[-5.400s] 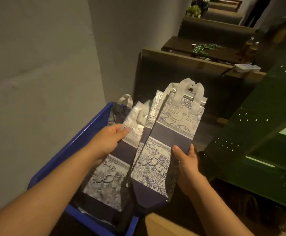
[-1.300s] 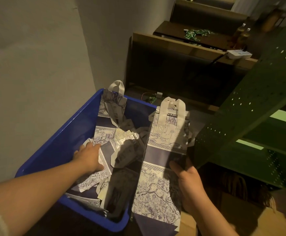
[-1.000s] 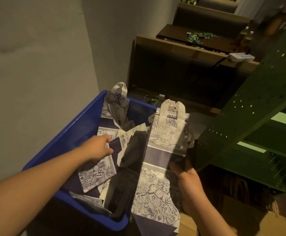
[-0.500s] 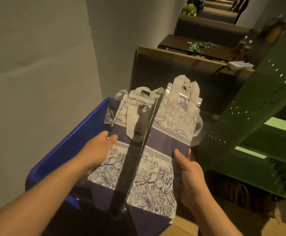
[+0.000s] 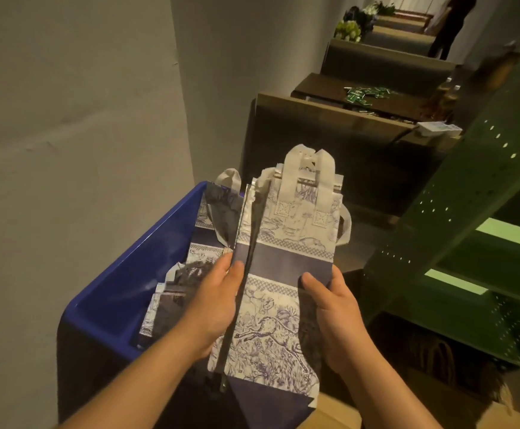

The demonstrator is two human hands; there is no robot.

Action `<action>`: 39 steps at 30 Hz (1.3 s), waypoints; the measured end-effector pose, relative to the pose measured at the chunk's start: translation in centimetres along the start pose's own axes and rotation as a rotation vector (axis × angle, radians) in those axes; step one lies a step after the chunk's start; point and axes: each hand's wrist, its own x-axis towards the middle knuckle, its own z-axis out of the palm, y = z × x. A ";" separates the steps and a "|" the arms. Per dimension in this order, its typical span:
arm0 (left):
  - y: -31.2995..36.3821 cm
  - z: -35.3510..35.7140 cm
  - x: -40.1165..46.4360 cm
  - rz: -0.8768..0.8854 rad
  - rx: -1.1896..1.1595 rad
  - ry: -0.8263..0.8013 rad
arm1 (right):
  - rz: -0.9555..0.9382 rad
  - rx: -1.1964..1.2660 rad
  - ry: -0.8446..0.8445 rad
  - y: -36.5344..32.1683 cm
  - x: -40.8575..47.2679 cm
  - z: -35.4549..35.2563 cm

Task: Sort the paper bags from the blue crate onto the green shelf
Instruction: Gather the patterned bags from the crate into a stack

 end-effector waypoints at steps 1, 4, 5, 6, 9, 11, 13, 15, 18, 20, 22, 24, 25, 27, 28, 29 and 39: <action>0.1 0.4 -0.4 -0.009 -0.010 0.000 | 0.006 0.002 0.009 0.2 -0.1 -0.1; -1.1 0.8 -0.5 -0.049 -0.028 -0.013 | 0.037 -0.016 0.009 0.7 -0.4 -0.8; -1.2 0.8 -0.6 -0.064 -0.048 -0.042 | 0.040 -0.039 0.001 0.7 -0.5 -1.0; -1.3 0.8 -0.6 -0.082 -0.092 -0.071 | 0.040 -0.062 -0.012 0.7 -0.6 -1.2; -1.2 1.3 -0.8 -0.093 -0.169 -0.112 | 0.027 -0.128 -0.052 0.6 -1.0 -1.4; -1.1 2.0 -1.0 -0.063 -0.121 -0.124 | 0.013 -0.156 -0.060 0.7 -1.3 -1.3; -1.1 2.3 -1.1 -0.051 0.007 -0.107 | 0.036 -0.138 -0.036 0.7 -1.4 -1.3; -1.2 2.3 -1.1 -0.051 0.083 -0.097 | 0.101 -0.107 -0.017 0.5 -1.6 -1.2; -1.1 2.4 -1.3 -0.028 0.134 -0.095 | 0.170 -0.086 -0.025 0.6 -1.5 -1.6; -1.2 2.4 -1.3 -0.015 0.165 -0.091 | 0.171 -0.097 -0.014 1.0 -1.3 -1.8; -1.2 2.3 -1.4 -0.026 0.172 -0.097 | 0.155 -0.088 -0.008 1.3 -1.0 -1.8; -1.2 2.1 -1.1 -0.047 0.189 -0.103 | 0.140 -0.073 -0.011 1.6 -0.8 -1.8; -1.3 1.9 -0.9 -0.057 0.209 -0.107 | 0.141 -0.065 -0.012 1.6 -0.7 -1.8; -1.3 1.4 -0.4 -0.071 0.234 -0.121 | 0.160 -0.040 -0.006 1.9 -0.4 -1.8; -1.2 1.2 -0.2 -0.071 0.233 -0.135 | 0.175 -0.026 -0.001 2.1 -0.3 -1.9; -1.2 0.9 0.0 -0.068 0.223 -0.151 | 0.187 -0.016 0.010 2.3 -0.2 -2.0; -3.2 -6.5 7.9 -0.372 0.099 0.145 | 0.177 0.079 0.113 2.6 0.9 -2.1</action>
